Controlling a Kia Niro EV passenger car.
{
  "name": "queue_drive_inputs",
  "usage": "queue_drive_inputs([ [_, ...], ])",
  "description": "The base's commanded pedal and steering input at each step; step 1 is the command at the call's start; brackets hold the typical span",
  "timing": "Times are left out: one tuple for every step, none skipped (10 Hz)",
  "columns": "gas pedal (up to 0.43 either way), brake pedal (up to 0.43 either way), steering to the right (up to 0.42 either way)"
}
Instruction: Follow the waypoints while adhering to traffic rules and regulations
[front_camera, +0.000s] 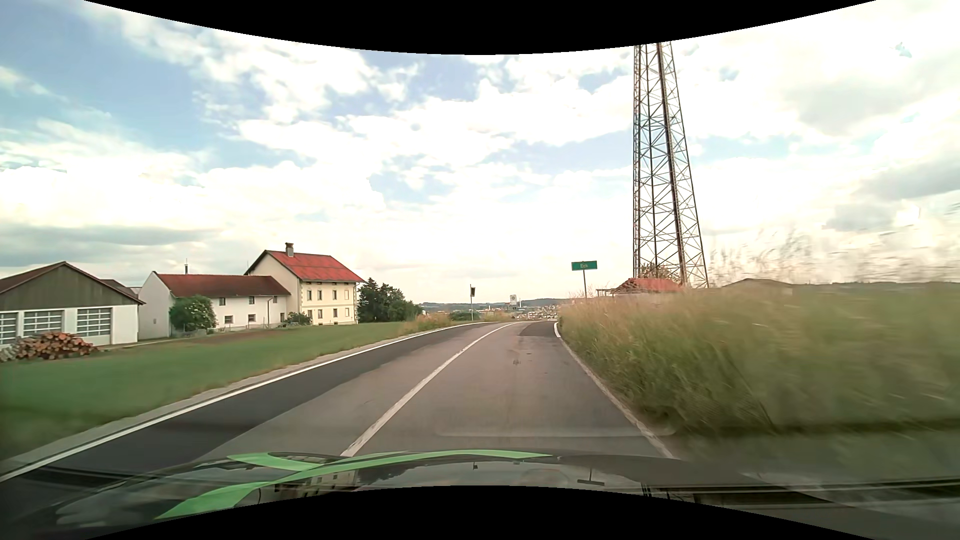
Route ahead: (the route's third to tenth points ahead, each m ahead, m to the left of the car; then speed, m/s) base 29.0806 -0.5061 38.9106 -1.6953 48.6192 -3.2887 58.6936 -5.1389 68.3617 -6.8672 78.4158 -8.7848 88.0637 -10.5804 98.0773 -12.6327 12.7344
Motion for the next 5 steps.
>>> queue_drive_inputs([
  [0.22, 0.0, 0.015],
  [0.22, 0.0, 0.016],
  [0.22, 0.0, 0.016],
  [0.22, 0.0, 0.016],
  [0.22, 0.0, 0.016],
])
